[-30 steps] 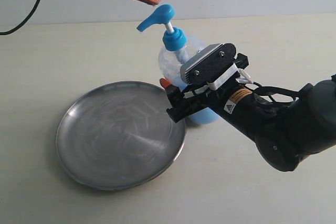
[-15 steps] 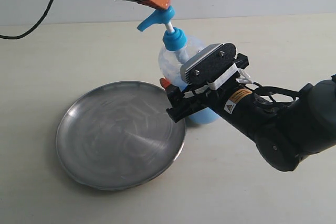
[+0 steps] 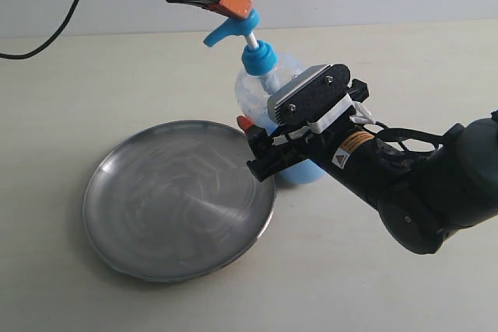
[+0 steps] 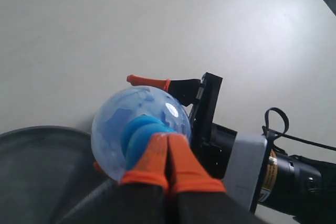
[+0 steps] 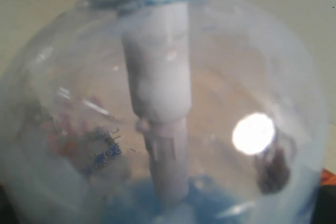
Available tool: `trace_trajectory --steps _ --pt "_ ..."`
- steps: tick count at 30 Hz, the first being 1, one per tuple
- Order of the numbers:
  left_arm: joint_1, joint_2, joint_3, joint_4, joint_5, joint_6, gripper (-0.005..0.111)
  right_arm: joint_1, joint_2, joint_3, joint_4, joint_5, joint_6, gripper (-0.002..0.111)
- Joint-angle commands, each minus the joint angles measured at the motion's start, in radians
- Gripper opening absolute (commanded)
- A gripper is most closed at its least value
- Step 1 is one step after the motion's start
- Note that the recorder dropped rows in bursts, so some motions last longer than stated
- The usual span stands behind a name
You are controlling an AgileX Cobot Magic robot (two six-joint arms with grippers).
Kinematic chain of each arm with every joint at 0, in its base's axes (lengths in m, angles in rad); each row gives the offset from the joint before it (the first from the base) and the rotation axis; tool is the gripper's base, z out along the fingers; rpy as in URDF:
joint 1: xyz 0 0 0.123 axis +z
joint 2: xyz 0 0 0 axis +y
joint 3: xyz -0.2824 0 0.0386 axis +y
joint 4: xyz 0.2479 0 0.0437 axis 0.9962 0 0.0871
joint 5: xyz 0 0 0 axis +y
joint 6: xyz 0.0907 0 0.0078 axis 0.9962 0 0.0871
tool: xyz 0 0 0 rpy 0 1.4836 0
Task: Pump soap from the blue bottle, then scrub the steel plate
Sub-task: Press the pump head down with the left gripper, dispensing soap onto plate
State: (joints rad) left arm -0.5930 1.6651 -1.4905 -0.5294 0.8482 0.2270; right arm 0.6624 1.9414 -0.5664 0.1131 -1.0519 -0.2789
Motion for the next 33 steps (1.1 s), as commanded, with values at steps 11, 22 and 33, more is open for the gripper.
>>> trace_trajectory --steps 11,22,33 --pt "-0.029 0.052 -0.001 0.018 0.042 -0.002 0.000 0.000 -0.022 -0.008 -0.012 -0.062 -0.007 0.000" --pt "-0.036 0.057 -0.001 0.022 0.048 -0.002 0.000 0.000 -0.022 -0.008 -0.048 -0.063 -0.007 0.000" --pt "-0.036 0.057 -0.001 0.029 0.050 -0.002 0.000 0.000 -0.022 -0.008 -0.056 -0.066 0.016 0.000"
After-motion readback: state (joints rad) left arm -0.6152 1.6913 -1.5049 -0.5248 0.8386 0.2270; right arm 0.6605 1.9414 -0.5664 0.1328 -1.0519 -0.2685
